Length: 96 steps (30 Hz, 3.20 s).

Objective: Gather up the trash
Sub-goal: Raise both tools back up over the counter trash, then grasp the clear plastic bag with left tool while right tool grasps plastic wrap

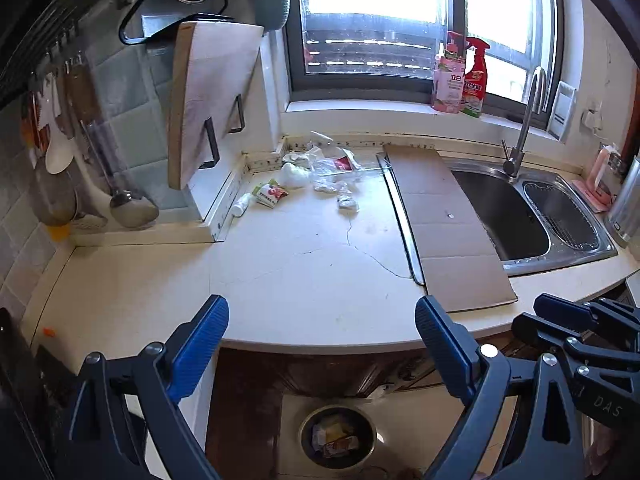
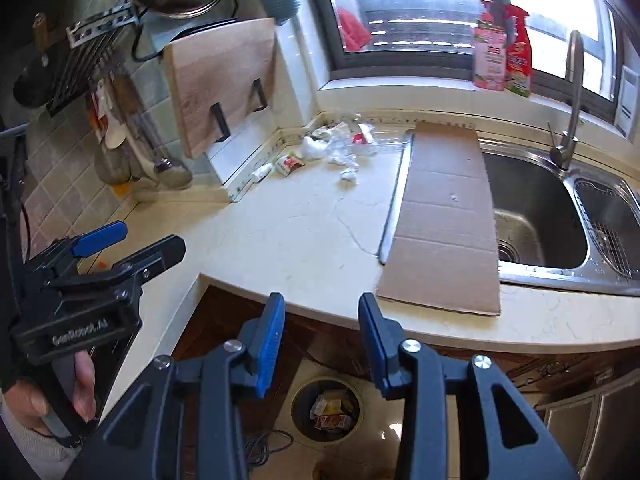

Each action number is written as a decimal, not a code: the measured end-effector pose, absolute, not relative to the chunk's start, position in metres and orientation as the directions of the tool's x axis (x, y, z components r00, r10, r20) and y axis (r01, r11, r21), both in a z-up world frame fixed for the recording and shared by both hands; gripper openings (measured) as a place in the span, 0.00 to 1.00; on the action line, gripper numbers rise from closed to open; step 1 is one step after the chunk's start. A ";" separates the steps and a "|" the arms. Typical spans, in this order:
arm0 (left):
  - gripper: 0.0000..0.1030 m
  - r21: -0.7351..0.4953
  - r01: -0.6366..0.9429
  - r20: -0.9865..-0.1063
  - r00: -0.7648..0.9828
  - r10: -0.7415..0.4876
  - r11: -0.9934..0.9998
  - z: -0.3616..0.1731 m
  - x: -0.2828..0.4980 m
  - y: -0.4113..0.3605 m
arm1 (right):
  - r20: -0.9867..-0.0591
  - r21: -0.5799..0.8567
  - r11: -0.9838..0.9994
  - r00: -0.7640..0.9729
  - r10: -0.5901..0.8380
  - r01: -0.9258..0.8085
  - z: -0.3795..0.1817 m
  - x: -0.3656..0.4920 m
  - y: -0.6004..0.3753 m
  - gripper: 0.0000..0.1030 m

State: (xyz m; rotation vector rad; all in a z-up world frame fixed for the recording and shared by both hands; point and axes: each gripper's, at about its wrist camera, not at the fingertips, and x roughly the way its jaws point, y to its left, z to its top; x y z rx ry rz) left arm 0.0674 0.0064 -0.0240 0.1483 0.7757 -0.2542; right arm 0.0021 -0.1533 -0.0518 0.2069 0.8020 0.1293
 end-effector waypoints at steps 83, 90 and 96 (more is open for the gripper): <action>0.31 0.026 0.078 -0.834 0.551 -0.021 0.997 -0.131 0.458 -0.073 | -0.628 0.456 0.862 0.607 0.487 -0.220 -0.098 0.360 -0.263 0.07; 0.31 0.019 0.157 -0.799 0.596 -0.080 0.987 -0.081 0.359 -0.069 | -0.611 0.455 0.856 0.614 0.500 -0.244 -0.077 0.307 -0.237 0.08; 0.31 0.009 0.195 -0.769 0.629 -0.118 0.981 -0.053 0.263 -0.041 | -0.605 0.431 0.866 0.631 0.485 -0.253 -0.061 0.237 -0.208 0.08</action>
